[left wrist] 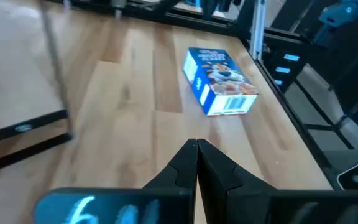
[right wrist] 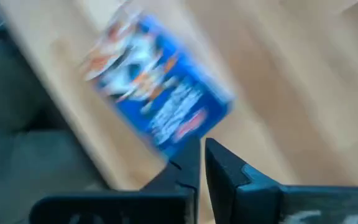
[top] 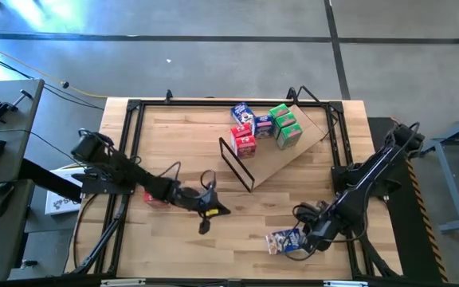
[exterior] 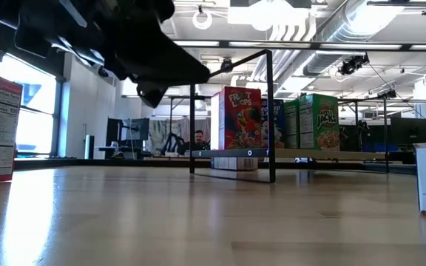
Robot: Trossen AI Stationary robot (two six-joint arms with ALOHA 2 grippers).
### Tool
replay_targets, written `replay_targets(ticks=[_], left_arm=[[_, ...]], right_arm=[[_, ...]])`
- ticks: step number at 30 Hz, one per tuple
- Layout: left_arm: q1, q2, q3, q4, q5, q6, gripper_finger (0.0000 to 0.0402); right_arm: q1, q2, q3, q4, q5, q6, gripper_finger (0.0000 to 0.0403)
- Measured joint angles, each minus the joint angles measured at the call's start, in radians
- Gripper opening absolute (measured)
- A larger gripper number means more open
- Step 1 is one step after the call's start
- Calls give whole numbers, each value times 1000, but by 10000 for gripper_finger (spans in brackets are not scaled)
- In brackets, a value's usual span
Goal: Stack cereal on shelf
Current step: Put the blue cereal box on the shelf aligned with the other blue cereal boxes
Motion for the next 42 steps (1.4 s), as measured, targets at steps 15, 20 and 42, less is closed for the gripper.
replay_targets(ticks=[15,20,42], left_arm=[[-22,193,156,84,-57,-138,0],[-15,193,160,78,-62,-193,0],[-13,313,270,78,-27,-289,0]], right_arm=[[55,300,-53,198,-71,117,12],[4,296,-53,151,98,9,12],[-122,240,11,316,294,-407,12]])
